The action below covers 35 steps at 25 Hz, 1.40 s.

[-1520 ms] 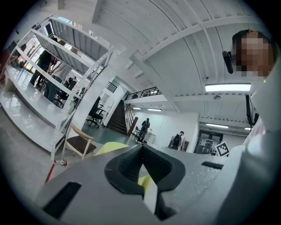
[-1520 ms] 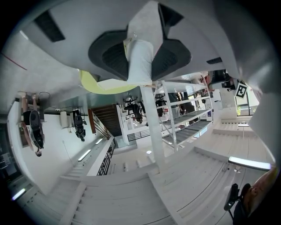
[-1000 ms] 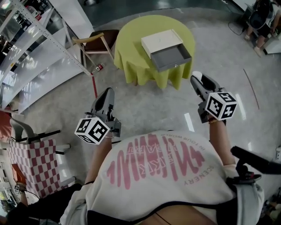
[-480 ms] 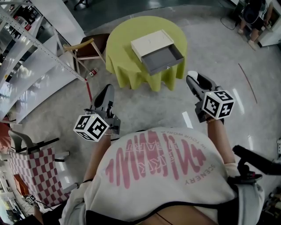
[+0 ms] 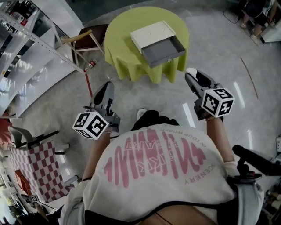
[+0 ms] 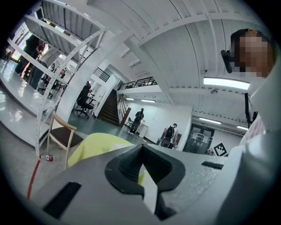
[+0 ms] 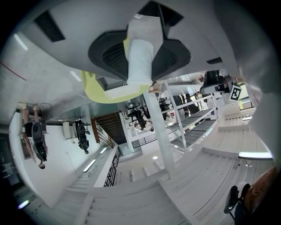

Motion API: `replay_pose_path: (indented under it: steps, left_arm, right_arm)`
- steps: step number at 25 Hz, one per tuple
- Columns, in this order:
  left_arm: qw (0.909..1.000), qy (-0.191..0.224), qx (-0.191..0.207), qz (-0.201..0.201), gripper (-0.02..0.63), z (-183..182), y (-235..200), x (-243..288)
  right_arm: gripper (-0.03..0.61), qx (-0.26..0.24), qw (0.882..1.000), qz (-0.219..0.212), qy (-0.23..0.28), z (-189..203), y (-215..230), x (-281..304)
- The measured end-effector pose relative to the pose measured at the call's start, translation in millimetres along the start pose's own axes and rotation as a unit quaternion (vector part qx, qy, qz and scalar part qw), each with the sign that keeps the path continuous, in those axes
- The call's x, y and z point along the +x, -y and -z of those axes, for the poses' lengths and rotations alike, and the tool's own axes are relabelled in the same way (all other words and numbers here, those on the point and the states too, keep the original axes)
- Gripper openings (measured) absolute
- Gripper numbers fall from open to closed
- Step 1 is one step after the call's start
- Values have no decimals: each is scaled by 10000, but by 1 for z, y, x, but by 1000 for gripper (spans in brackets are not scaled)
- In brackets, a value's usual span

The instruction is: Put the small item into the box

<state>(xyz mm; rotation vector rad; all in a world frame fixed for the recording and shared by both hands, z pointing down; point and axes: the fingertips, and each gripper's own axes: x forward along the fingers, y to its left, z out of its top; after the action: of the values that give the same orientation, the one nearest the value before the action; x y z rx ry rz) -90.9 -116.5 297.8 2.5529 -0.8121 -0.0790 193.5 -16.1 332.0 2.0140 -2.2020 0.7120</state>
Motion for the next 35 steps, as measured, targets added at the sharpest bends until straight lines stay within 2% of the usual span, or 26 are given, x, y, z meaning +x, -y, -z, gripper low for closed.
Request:
replay_pose_path:
  steps: [10,20,27,35]
  left_arm:
    - [10000,-95,-4,8,6,6,-16,12]
    - [9995,-179,-14,240,6,-4,-24,67]
    - [9986,-405,-157,295,6,5,-44,106]
    - [9977,-476,-178,444,6,-9,-67,153]
  right_arm:
    - [169,120,9999,2,-6,8,4,18]
    - [168,152,9999,-25,-2,-9,23,49]
    - [169,221,9997,24,-123,-14,43,81]
    - [169,275,9993,44,-235,-27,57,127]
